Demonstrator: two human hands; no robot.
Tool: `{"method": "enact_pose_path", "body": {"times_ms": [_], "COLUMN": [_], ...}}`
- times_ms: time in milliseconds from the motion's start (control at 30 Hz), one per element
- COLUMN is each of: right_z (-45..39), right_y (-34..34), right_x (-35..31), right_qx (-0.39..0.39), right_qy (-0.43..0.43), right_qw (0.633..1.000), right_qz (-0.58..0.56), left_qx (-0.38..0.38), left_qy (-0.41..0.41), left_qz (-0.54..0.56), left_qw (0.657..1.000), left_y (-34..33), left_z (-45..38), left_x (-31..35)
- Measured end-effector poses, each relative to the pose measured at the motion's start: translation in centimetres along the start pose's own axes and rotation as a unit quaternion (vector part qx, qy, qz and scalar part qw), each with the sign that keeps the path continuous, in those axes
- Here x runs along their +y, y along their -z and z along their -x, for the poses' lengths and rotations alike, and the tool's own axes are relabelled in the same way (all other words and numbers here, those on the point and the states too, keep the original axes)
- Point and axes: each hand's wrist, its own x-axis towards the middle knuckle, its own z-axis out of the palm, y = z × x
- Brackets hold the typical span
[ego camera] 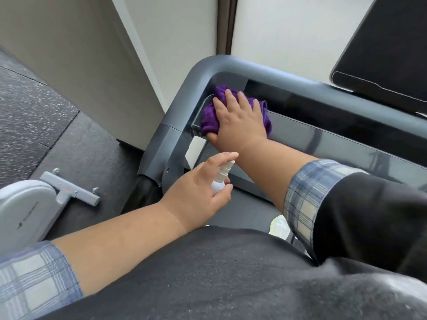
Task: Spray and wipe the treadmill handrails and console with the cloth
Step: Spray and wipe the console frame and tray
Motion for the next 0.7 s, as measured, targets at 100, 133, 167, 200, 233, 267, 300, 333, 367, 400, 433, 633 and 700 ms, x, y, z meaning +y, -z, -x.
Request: {"method": "enact_pose_path", "body": {"times_ms": [100,133,167,200,233,267,300,333,367,400,433,633,700], "right_z": [-0.7,-0.5,0.0,0.8,1.7,2.7,3.9,5.1,6.3,7.6,8.8,13.3,12.7], "right_y": [0.4,0.4,0.3,0.2,0.0,-0.2,-0.3,-0.4,-0.4,-0.4,-0.5,-0.8,-0.6], "right_x": [0.2,0.6,1.2,1.9,2.8,3.9,5.3,6.8,8.3,9.9,11.4,15.9,15.8], "right_qx": [-0.001,0.0,0.002,0.007,0.011,0.016,0.018,0.021,0.024,0.027,0.029,0.018,-0.014], "right_qy": [0.062,0.066,0.064,0.055,0.04,0.022,0.003,-0.019,-0.041,-0.063,-0.082,-0.154,-0.144], "right_qw": [0.998,0.998,0.998,0.998,0.999,0.999,0.999,0.999,0.998,0.997,0.995,0.987,0.989], "right_qz": [-0.003,-0.008,-0.015,-0.021,-0.027,-0.033,-0.039,-0.044,-0.047,-0.047,-0.046,-0.044,-0.033], "left_qx": [-0.008,-0.014,-0.018,-0.022,-0.026,-0.03,-0.034,-0.038,-0.042,-0.046,-0.052,-0.083,-0.084], "left_qy": [0.006,0.007,0.006,0.004,0.0,-0.006,-0.014,-0.02,-0.027,-0.036,-0.047,-0.079,-0.074], "left_qz": [0.004,0.004,0.003,0.004,0.007,0.011,0.015,0.019,0.023,0.026,0.029,0.025,0.024], "left_qw": [1.0,1.0,1.0,1.0,1.0,0.999,0.999,0.999,0.998,0.998,0.997,0.993,0.993], "left_y": [-0.7,-1.0,-1.2,-1.5,-1.8,-2.1,-2.4,-2.7,-3.0,-3.2,-3.5,-4.0,-4.0], "left_z": [0.4,0.4,0.3,0.0,-0.2,-0.5,-0.8,-1.1,-1.5,-1.8,-2.1,-3.1,-3.1], "left_x": [0.1,0.3,0.5,0.8,1.1,1.4,1.8,2.1,2.5,2.9,3.2,4.3,4.3]}}
